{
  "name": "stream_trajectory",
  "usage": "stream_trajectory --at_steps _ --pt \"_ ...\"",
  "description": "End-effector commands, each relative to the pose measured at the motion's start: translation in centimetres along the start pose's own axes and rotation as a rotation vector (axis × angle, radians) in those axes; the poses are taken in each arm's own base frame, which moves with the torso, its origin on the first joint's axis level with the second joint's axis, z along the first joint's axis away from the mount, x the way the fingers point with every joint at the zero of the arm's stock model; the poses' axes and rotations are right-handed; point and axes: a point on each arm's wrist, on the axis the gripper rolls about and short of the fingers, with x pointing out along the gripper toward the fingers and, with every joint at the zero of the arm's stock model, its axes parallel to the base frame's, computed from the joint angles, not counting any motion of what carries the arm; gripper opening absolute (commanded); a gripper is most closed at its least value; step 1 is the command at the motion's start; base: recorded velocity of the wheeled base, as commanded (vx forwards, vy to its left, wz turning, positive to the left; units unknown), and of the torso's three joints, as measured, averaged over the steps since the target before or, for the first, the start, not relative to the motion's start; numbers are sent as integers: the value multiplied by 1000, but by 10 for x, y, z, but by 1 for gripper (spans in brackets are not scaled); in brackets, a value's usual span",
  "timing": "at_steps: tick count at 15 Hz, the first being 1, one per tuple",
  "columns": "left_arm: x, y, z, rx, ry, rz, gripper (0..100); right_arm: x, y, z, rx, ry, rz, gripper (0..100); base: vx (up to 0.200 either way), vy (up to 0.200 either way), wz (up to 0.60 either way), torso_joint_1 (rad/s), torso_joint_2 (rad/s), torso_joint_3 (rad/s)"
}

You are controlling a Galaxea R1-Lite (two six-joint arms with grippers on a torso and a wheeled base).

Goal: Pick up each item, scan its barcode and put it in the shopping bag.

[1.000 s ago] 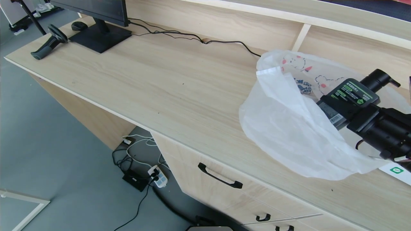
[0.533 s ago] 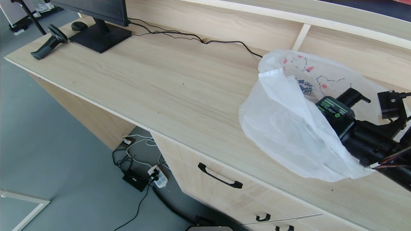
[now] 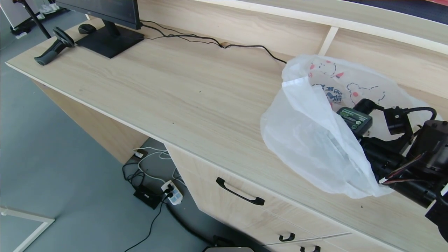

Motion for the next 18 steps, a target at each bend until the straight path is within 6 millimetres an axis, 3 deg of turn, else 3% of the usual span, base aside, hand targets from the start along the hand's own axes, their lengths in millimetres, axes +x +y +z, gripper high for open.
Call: stream_trajectory --at_steps 1,8,14,17,18 --pt "0 0 0 1 1 0 100 4 -3 -4 4 17 -9 100 0 0 0 0 0 0" --pt "0 0 0 -1 1 0 100 10 7 12 -69 -49 27 100 0 0 0 0 0 0" --pt "0 0 0 -1 1 0 100 8 47 71 -289 -283 148 100 0 0 0 0 0 0" --pt "0 0 0 1 1 0 100 8 54 86 -355 -347 151 100 0 0 0 0 0 0" --pt "0 0 0 1 1 0 100 -2 62 100 -421 -411 155 100 0 0 0 0 0 0"
